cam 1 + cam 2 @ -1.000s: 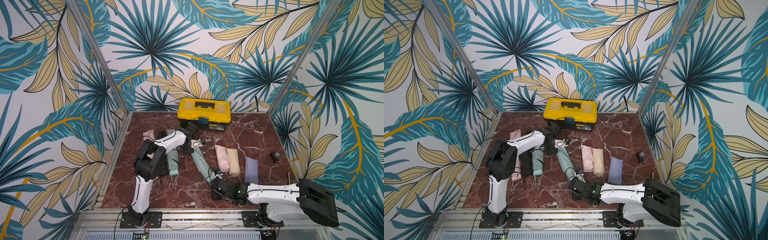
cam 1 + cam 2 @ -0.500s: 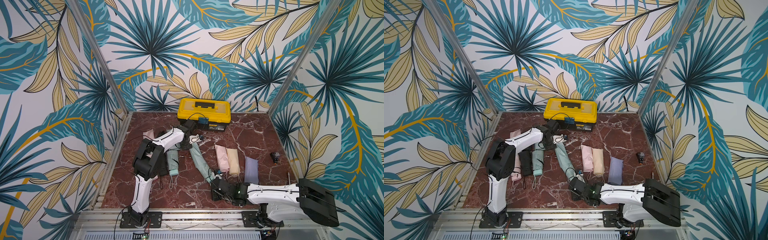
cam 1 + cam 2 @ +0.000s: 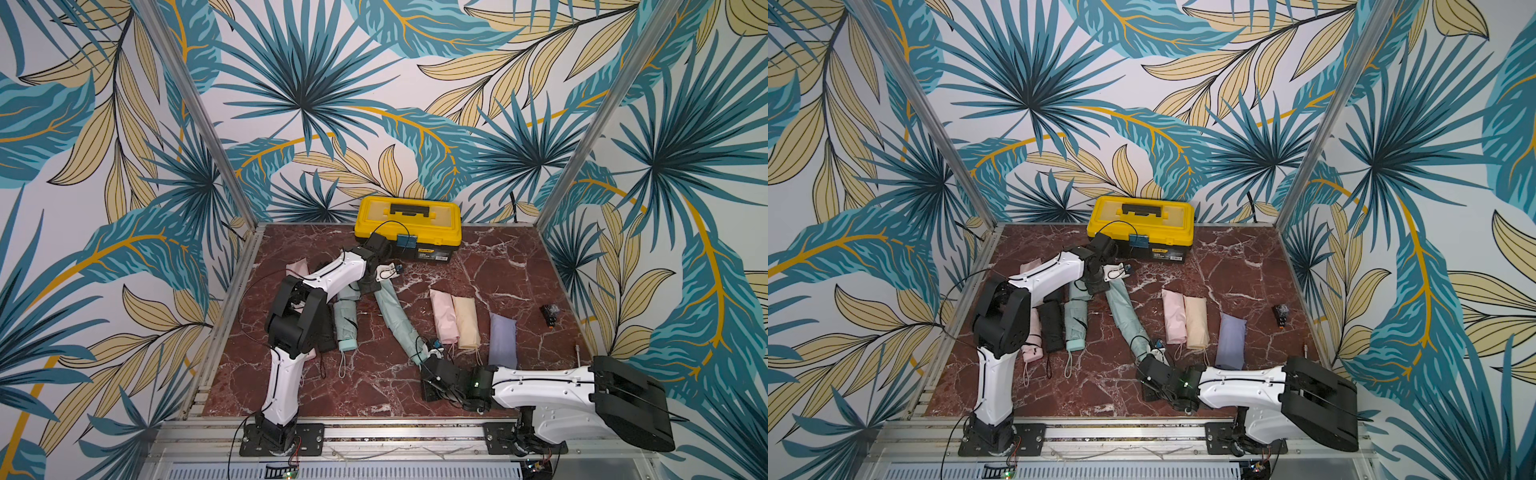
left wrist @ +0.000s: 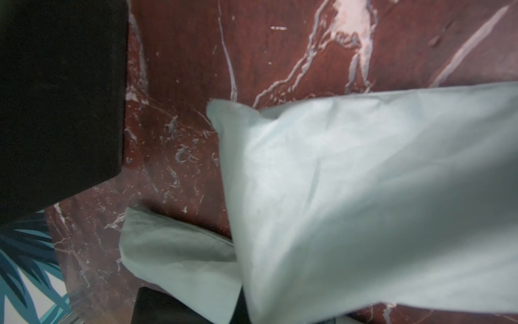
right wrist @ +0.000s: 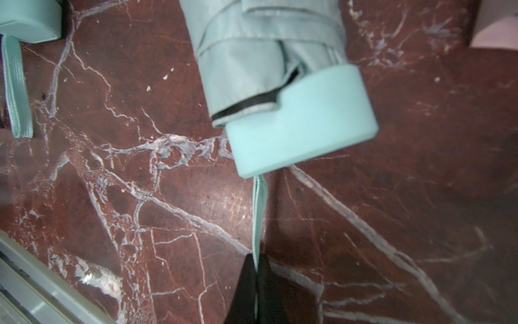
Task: Take umbrellas out of sleeves
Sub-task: Take out the umbrella from the umbrella sleeve, then place the umbrella sleeve at the center of the board.
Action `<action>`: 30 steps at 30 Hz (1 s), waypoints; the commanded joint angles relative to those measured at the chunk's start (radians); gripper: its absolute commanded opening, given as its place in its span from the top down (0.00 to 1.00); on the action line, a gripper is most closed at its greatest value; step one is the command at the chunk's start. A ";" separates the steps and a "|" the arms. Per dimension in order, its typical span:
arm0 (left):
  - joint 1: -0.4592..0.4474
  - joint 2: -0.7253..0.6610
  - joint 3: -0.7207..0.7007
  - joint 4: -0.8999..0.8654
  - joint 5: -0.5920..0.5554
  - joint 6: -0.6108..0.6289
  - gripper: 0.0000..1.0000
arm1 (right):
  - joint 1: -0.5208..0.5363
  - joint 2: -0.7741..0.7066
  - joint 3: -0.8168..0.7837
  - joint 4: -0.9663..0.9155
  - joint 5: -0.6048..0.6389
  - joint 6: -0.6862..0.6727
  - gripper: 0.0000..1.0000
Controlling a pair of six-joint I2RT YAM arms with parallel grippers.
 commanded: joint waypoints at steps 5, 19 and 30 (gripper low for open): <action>0.028 0.003 0.029 0.005 -0.026 0.018 1.00 | 0.005 0.041 0.010 -0.005 -0.007 0.001 1.00; 0.064 0.004 0.060 0.047 -0.073 0.031 1.00 | 0.005 0.102 0.052 -0.011 -0.014 -0.014 1.00; 0.093 0.013 0.093 0.108 -0.132 0.031 0.99 | 0.005 0.154 0.095 -0.023 -0.021 -0.027 1.00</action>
